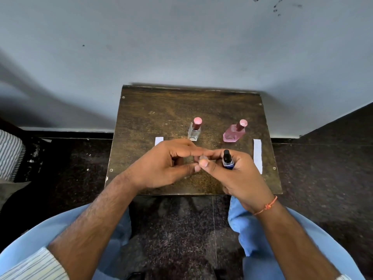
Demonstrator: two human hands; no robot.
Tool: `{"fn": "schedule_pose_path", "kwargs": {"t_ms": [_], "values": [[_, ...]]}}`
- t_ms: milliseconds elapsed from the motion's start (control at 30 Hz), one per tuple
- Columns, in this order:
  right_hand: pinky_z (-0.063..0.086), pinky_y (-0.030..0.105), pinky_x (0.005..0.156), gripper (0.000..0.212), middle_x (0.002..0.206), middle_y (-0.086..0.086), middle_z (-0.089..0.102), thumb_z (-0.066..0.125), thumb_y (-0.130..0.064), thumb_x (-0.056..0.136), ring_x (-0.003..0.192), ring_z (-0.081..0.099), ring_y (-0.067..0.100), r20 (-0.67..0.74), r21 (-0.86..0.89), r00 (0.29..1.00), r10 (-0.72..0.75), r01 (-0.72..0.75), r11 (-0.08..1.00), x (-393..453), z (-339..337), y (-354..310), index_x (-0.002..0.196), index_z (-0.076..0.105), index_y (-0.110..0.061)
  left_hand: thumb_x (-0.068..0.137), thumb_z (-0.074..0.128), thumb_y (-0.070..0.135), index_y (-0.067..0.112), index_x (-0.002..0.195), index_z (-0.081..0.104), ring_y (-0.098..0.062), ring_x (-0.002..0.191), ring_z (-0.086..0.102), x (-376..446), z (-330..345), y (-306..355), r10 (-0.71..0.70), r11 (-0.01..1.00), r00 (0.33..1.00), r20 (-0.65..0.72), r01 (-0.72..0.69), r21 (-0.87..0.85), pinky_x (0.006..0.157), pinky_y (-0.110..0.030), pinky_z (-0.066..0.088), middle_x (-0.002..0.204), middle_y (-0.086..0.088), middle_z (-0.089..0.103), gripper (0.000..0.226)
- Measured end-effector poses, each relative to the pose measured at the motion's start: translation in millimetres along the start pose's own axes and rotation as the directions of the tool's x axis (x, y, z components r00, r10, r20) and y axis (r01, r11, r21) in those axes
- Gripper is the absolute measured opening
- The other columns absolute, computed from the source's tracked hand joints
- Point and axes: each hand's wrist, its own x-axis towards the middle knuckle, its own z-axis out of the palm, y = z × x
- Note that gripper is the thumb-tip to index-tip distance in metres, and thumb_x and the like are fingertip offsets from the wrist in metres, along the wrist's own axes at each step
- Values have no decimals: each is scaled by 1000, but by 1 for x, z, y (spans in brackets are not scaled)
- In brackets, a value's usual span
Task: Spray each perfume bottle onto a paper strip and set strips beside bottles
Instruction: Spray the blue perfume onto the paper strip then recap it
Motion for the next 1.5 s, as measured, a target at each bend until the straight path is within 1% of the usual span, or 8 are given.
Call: {"fn": "schedule_pose_path", "kwargs": {"t_ms": [133,300,633,733,900,1100,1233,1500], "values": [[39,8,43,12,51,-15,64,70,-2,100,37,53,-2,28,61,998,53,-55,997,6,-2,-3,107,73,7,94,82,14,19,135,75,-43,92,72,2,0,-1,-24,998,999,-33,22,-57,74,-65,57,114,-5,78,41],[19,28,46,29,48,-13,40,80,-38,85,41,24,10,96,60,991,92,-98,993,11,-7,4,102,80,-14,86,88,13,15,122,80,-48,68,62,2,-1,-5,-109,977,992,-57,96,-193,56,-44,54,105,-9,80,37],[24,23,43,16,54,-4,33,79,-35,88,44,23,11,138,122,988,72,-89,988,10,-3,1,96,80,-22,85,88,16,20,118,82,-49,56,53,-3,-4,-3,-131,954,989,-75,105,-279,53,-43,47,106,-9,82,34],[32,24,41,15,60,-7,45,76,-30,98,48,30,13,99,31,995,21,-24,999,11,-6,4,108,74,-19,85,91,24,25,119,82,-66,72,64,-2,-3,-2,-179,922,977,-116,125,-366,71,-76,58,108,-17,81,35],[38,24,48,17,80,2,43,64,-33,102,64,35,24,111,-20,993,-41,44,999,13,-8,12,116,62,-23,77,86,5,22,109,85,-19,90,79,0,-5,5,-256,884,939,-229,132,-449,88,-32,66,100,-7,84,36],[28,35,55,19,84,22,45,49,-31,106,67,35,22,155,-182,983,-99,127,975,13,-11,16,114,63,-21,70,87,0,11,96,83,-14,82,81,-1,-6,8,-261,890,923,-284,116,-442,75,-21,63,90,-4,85,29],[35,21,60,12,74,-16,51,56,-28,109,64,41,3,158,-288,964,-215,254,923,12,-16,18,114,66,-25,64,90,6,19,88,87,-11,80,79,-2,-10,8,-253,902,919,-303,111,-417,76,-22,63,88,-2,84,28],[52,22,77,22,96,-14,75,73,-15,103,84,68,7,138,-409,948,-287,318,855,14,-22,20,124,77,-21,65,92,9,15,90,86,-13,75,77,-4,-10,9,-215,943,947,-239,137,-304,69,-24,63,87,-3,84,27]]}}
